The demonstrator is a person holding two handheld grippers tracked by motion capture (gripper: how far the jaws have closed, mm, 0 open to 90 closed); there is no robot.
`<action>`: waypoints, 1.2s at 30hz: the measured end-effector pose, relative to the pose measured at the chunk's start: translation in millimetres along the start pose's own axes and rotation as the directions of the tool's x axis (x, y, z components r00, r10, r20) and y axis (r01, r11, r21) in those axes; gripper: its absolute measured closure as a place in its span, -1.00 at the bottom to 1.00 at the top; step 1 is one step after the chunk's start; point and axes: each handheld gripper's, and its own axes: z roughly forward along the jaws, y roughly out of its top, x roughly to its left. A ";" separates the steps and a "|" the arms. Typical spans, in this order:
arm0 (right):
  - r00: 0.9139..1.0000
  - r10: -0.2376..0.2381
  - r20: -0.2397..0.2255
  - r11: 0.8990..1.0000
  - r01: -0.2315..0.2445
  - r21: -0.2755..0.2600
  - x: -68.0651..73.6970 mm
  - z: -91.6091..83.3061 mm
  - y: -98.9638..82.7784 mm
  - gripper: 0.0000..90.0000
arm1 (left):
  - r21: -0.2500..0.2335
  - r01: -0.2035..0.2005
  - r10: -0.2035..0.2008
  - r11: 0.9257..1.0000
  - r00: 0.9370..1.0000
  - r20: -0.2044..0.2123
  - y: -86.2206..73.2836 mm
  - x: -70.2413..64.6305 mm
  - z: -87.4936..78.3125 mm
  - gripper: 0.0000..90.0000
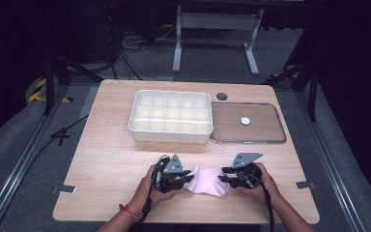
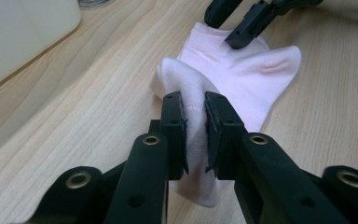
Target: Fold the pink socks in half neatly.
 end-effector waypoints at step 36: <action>1.000 0.023 0.002 0.999 -0.023 -0.026 -6.1 -6.4 -1.3 0.43 | 0.028 -0.059 0.059 0.998 0.998 -0.005 33.6 -14.6 28.8 0.75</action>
